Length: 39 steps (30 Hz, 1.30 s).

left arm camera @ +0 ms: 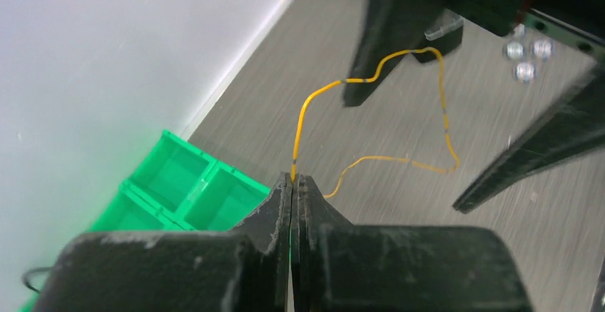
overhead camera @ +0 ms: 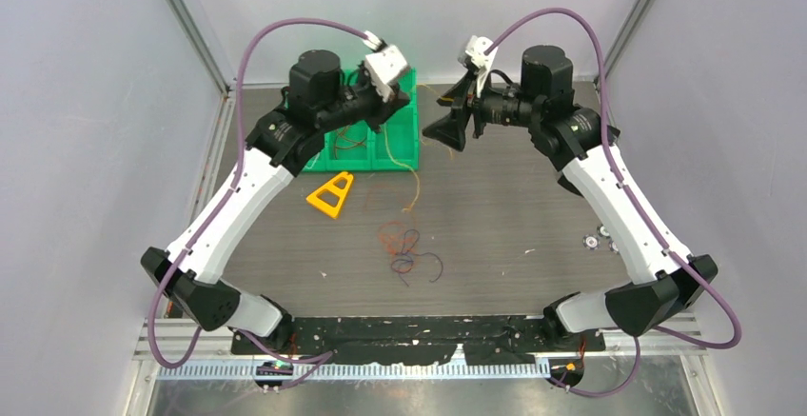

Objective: Untangle the cables

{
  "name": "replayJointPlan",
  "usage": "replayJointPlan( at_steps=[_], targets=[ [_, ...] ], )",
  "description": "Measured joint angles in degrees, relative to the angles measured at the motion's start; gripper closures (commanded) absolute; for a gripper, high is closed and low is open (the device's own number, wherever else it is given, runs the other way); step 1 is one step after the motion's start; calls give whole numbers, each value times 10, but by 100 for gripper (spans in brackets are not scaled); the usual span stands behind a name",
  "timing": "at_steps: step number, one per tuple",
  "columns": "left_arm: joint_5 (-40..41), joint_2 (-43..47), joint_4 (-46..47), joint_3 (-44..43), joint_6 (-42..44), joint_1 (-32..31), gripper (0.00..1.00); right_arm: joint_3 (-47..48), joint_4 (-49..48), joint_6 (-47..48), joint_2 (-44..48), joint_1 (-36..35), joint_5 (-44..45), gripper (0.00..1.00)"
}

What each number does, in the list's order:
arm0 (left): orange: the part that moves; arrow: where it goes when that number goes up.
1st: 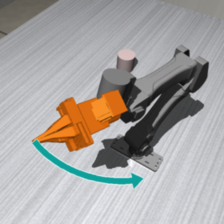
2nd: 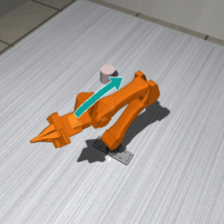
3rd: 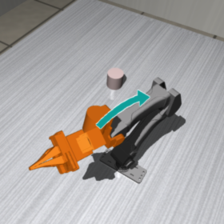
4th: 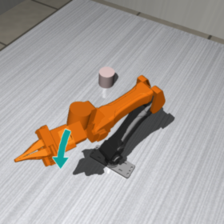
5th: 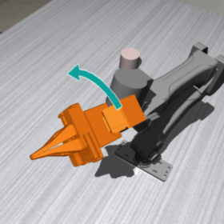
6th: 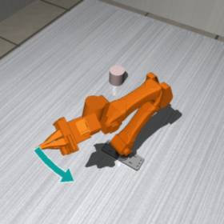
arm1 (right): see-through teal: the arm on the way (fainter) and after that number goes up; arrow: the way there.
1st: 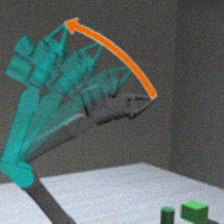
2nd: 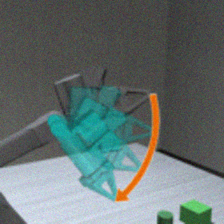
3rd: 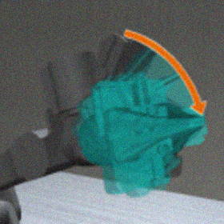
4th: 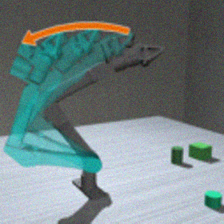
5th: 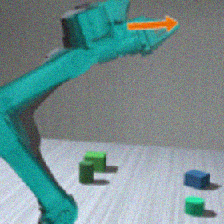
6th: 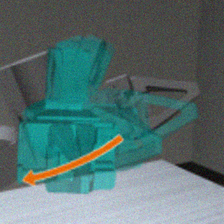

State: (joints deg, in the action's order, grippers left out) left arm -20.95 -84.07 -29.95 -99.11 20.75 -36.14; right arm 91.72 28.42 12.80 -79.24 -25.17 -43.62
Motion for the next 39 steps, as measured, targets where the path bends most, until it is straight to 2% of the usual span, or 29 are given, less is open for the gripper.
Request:
replayJointPlan(
  at_steps=[2, 6, 16, 18, 19, 20, 21, 22, 23, 25, 33, 39],
  targets=[
    [6, 17, 58, 36, -91, 20, 100, -3, -27, -16, 0, 0, 15, 6],
    [24, 43, 144, 91, -226, 34, 100, -12, -84, -49, -3, -7, 38, 2],
    [50, 43, 264, 110, -376, 30, 100, 6, -147, -74, -71, -64, 64, 4],
    [52, 43, 276, 111, -395, 32, 100, 6, -147, -74, -79, -71, 67, 19],
    [53, 43, 282, 111, -405, 33, 100, 6, -147, -72, -82, -73, 71, 34],
    [54, 43, 289, 111, -417, 36, 100, 6, -147, -71, -83, -75, 74, 43],
    [55, 43, 294, 111, -429, 38, 100, 6, -147, -69, -83, -76, 78, 59],
    [56, 43, 301, 111, -441, 42, 100, 6, -148, -68, -83, -77, 83, 67],
    [56, 44, 307, 112, -454, 47, 100, 5, -149, -70, -83, -77, 90, 81],
    [59, 47, 319, 116, -483, 63, 100, 0, -154, -67, -81, -77, 99, 93],
    [28, 85, 349, 188, -568, 126, 100, -35, -187, -102, -56, -45, 103, 95],
    [-55, 124, 364, 289, -582, 141, 100, -29, -216, -146, -38, -21, 81, 95]
  ],
)
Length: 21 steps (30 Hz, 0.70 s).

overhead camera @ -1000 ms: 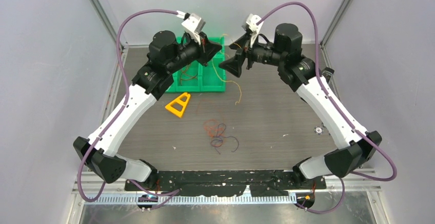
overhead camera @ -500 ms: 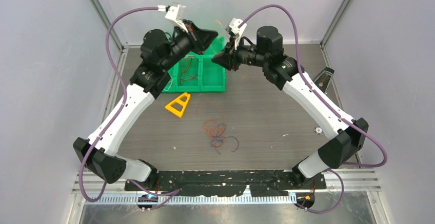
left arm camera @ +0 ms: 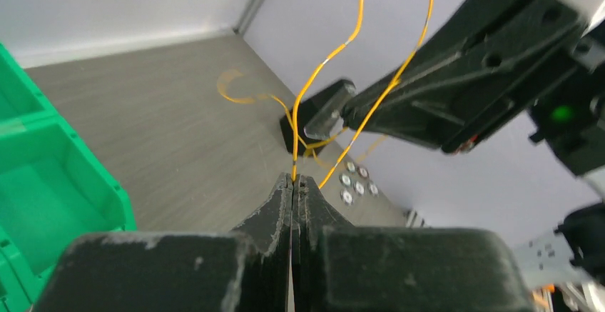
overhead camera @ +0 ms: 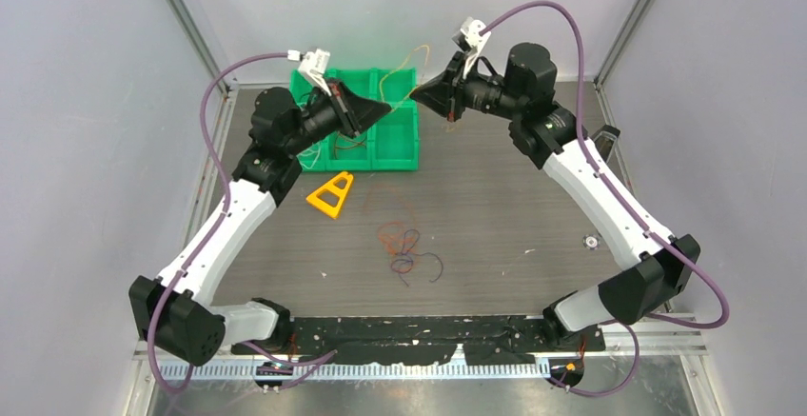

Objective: Untangle the cables

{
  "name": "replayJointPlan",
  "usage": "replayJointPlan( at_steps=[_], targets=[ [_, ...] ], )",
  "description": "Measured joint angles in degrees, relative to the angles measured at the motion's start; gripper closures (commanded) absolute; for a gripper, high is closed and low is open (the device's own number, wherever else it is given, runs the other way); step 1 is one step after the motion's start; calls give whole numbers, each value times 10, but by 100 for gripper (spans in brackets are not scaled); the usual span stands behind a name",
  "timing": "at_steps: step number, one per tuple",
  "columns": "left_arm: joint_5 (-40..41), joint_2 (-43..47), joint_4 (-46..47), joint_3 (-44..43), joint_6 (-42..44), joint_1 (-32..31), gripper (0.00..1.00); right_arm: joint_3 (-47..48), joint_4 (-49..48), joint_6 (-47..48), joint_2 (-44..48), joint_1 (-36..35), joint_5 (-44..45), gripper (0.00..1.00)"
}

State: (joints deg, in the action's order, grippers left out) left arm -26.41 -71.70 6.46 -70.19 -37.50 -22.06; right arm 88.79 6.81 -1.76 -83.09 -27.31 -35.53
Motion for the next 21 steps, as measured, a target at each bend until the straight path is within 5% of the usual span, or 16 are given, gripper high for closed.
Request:
replayJointPlan(
  at_steps=[3, 7, 9, 15, 21],
  targets=[
    [-54, 2, -6, 23, 16, 0, 100, 4, 10, -7, 0, -2, -17, 95],
    [-102, 25, -44, 23, 93, 15, 30, 6, 42, 5, 0, -3, -30, 95],
    [-134, 50, -105, 10, 185, 37, 19, 16, 56, 23, 0, 2, -33, 95],
    [-200, 3, -395, -277, 531, 60, 16, 73, 153, 110, 0, 7, -60, 95],
    [-237, -37, -492, -406, 681, 56, 20, 115, 292, 210, -10, -6, -83, 95]
  ],
)
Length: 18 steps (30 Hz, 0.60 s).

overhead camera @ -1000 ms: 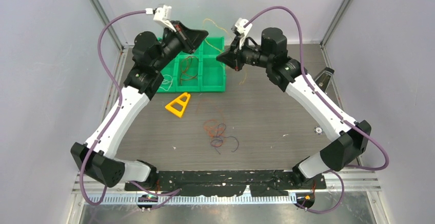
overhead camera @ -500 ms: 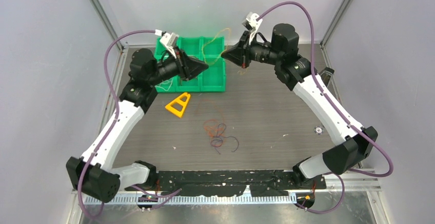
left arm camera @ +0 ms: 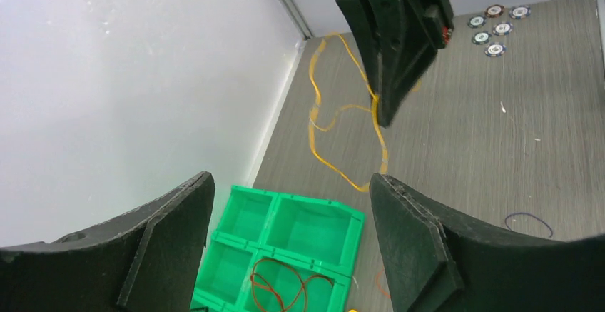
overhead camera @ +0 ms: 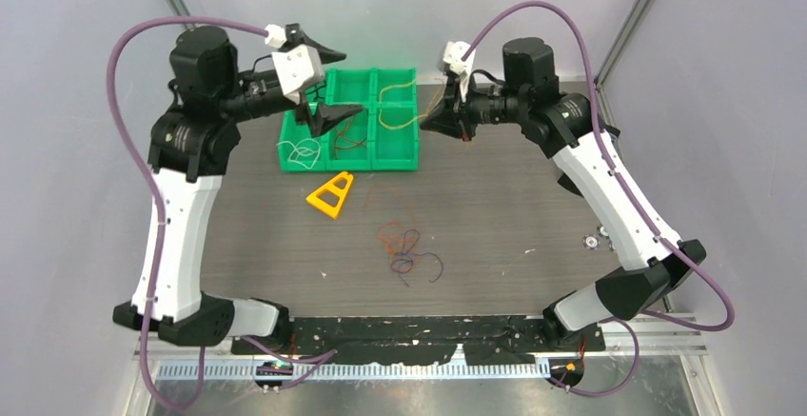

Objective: Untangle the cables

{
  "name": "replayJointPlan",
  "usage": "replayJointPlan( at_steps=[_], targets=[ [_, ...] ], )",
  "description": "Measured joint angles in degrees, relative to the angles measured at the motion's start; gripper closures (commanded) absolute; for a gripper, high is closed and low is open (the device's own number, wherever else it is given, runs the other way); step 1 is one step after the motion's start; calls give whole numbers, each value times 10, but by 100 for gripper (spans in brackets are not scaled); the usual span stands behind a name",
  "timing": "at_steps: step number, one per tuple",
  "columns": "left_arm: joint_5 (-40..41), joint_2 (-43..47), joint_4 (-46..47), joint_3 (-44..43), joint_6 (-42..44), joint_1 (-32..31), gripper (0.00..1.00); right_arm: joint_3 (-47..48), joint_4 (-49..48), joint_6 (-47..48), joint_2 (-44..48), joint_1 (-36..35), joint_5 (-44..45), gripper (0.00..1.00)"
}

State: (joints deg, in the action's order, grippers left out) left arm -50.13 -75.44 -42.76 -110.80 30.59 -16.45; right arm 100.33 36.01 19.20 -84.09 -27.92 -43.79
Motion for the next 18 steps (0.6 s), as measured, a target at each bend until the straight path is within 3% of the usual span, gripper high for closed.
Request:
replayJointPlan(
  at_steps=[5, 10, 14, 18],
  targets=[
    [-9, -67, -20, -38, 14, -33, 22, 10, 104, 76, -14, -35, 3, 95],
    [-25, -99, -20, -19, -15, -68, 31, 10, 164, 128, -17, -64, 11, 95],
    [-68, -99, 12, 16, -101, -81, 44, 10, 190, 158, -17, -76, 20, 95],
    [-112, -99, 72, 55, -223, -85, 48, 10, 207, 177, -17, -84, 30, 95]
  ],
)
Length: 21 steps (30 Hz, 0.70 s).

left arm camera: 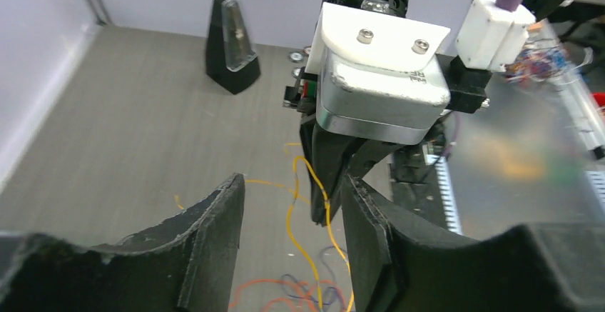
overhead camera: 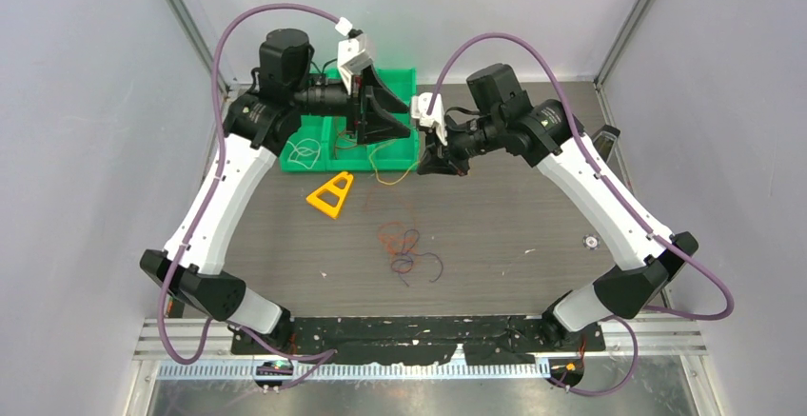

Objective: Untangle the cables

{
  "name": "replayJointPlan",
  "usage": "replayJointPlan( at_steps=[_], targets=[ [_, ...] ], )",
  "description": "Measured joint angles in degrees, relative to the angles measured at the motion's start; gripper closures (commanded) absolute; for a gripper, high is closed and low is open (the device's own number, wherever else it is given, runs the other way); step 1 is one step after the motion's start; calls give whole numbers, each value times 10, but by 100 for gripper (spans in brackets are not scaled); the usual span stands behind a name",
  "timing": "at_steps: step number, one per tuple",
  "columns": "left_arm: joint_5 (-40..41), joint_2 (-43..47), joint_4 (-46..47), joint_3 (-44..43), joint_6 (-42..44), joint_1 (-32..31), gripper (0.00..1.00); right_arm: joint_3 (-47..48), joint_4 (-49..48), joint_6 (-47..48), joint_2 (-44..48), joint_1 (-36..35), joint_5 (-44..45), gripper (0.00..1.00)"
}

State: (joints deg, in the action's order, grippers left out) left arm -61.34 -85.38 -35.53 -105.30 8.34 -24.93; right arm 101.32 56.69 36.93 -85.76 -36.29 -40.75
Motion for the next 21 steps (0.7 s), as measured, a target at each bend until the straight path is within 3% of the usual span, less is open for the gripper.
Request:
replayJointPlan(
  at_steps=[5, 10, 12, 16, 21],
  targets=[
    [-16, -2, 42, 24, -84, -9, 48, 2, 12, 9, 0, -5, 8, 95],
    [-12, -12, 41, 25, -96, -16, 57, 6, 12, 9, 0, -11, 10, 95],
    [-11, -19, 32, 25, -93, -16, 64, 6, 12, 9, 0, -12, 10, 95],
    [-12, -27, 11, 25, -94, -16, 100, 7, 12, 7, 0, -12, 12, 95],
    [-22, -9, 69, 67, -142, 12, 100, 8, 7, -9, 0, 0, 9, 95]
  ],
)
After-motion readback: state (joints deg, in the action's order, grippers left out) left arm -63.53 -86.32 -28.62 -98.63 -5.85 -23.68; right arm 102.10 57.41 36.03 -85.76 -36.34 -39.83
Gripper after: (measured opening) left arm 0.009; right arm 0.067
